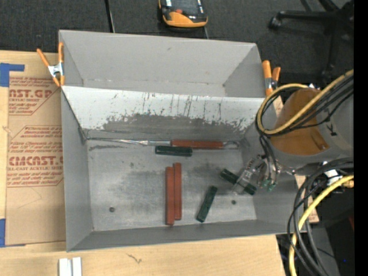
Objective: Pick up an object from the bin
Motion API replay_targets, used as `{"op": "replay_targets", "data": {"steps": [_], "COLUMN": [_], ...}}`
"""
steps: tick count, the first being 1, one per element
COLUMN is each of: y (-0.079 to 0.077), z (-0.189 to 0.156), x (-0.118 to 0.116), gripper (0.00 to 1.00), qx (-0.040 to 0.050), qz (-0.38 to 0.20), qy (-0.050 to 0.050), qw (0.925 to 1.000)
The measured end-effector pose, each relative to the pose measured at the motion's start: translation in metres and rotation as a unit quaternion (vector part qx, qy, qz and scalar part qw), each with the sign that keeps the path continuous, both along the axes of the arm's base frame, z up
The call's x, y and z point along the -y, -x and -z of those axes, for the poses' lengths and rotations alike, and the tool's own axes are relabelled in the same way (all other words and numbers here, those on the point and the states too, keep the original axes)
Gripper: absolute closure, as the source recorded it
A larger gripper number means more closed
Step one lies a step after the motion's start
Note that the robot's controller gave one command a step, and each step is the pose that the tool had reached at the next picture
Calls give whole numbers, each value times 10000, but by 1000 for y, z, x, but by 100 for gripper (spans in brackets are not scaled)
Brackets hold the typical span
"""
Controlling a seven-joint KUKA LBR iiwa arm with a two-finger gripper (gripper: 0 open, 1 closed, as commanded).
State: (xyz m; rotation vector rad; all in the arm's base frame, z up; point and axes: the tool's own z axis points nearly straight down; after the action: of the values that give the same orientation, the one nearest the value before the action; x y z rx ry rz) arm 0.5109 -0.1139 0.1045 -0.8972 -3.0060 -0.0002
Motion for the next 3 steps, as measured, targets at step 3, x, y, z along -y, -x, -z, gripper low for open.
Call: {"op": "replay_targets", "data": {"steps": [3], "y": [1], "z": [-47], "x": [0], "gripper": [100], "qx": [-9], "qz": [-3], "qy": [-1], "qw": [10000]}}
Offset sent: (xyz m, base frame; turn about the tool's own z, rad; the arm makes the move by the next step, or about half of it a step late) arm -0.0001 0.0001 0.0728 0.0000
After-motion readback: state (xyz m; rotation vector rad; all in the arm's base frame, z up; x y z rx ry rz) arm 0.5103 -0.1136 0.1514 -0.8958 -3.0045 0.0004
